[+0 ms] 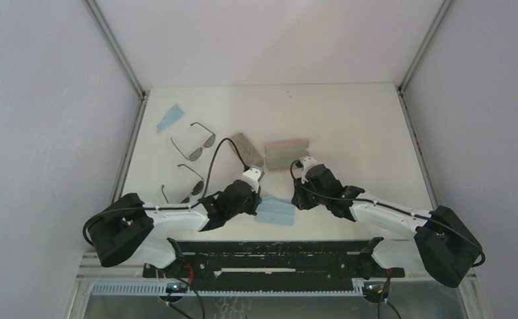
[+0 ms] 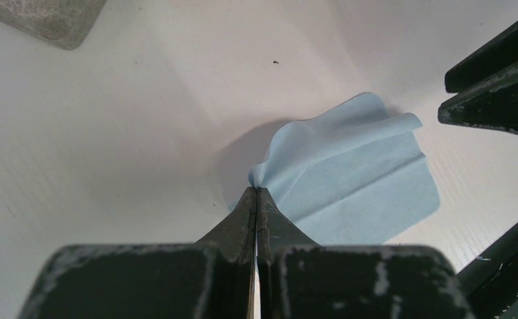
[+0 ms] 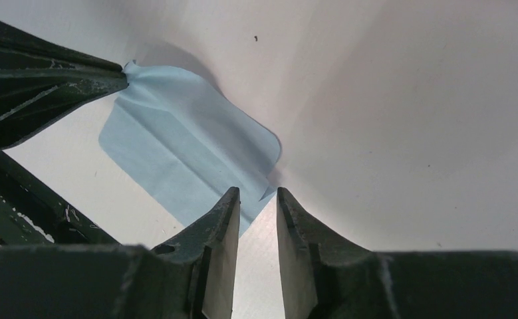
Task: Organize the sunglasses
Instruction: Fold the glasses cleaning cloth at the center of the board.
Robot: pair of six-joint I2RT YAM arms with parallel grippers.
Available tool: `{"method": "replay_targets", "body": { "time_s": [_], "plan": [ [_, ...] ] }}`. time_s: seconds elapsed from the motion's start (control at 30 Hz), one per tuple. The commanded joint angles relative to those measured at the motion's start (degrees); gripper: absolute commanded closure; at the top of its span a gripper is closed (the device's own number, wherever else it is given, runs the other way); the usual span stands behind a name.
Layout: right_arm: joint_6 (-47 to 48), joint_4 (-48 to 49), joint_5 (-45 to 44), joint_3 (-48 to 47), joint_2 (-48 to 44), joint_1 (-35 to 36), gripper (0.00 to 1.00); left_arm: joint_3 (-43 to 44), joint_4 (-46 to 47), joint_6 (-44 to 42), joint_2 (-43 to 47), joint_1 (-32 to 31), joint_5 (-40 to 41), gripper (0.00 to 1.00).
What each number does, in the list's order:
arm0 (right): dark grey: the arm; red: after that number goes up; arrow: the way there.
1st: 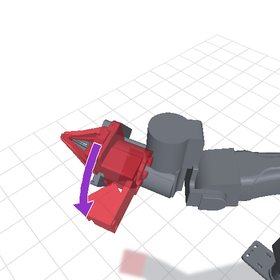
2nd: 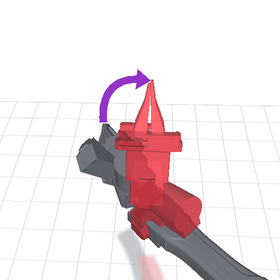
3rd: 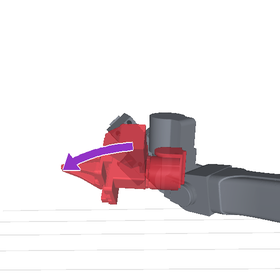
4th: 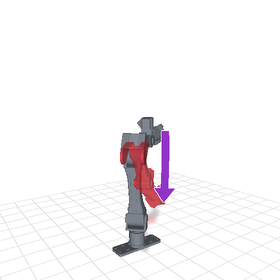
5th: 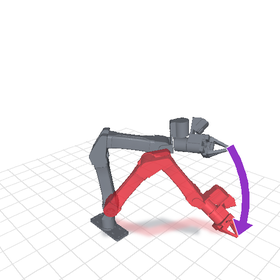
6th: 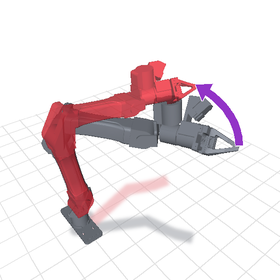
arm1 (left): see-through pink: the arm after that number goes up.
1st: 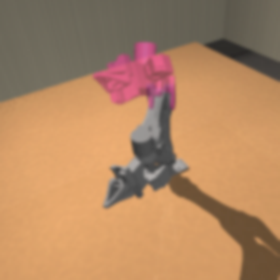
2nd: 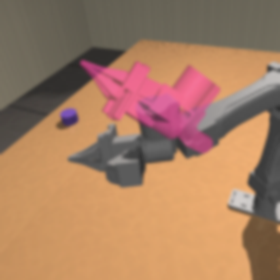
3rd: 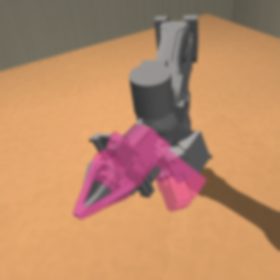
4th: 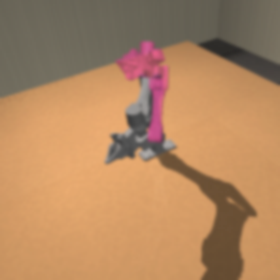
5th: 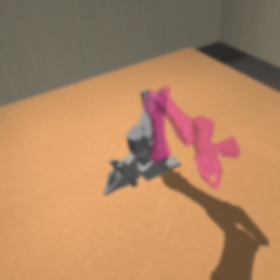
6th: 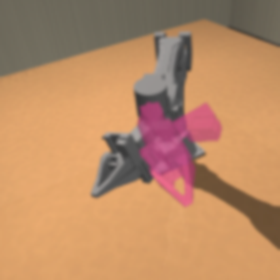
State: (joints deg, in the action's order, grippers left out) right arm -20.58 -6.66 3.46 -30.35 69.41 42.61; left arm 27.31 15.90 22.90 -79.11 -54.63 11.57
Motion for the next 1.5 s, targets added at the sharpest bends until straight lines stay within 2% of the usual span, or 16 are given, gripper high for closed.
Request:
{"method": "replay_targets", "body": {
  "time_s": [0.0, 0.3, 0.5, 0.83, 1.47],
  "plan": [
    [-3.9, 1.0, -0.5, -0.2, -0.9, -1.3, 0.73, -1.9, 2.4, 0.1, 0.5, -0.8, -0.8, 1.00],
    [-6.0, 1.4, 1.8, -0.2, -0.2, -3.3, 0.68, -6.7, 3.3, 2.2, 3.2, -2.1, -1.0, 1.00],
    [-5.3, 2.8, 8.1, -1.1, 2.1, -4.4, 0.63, -7.8, 3.7, 2.7, 3.3, -2.1, -0.2, 1.00],
    [-3.1, 3.1, 12.8, -5.5, 9.3, -4.5, 0.64, -7.3, 3.6, 2.5, 2.7, -2.1, -0.7, 1.00],
    [-1.9, -7.4, 6.0, -15.4, 20.7, -1.0, 0.66, -7.6, 3.2, 2.2, 4.4, -2.2, -0.4, 1.00]
  ]
}}
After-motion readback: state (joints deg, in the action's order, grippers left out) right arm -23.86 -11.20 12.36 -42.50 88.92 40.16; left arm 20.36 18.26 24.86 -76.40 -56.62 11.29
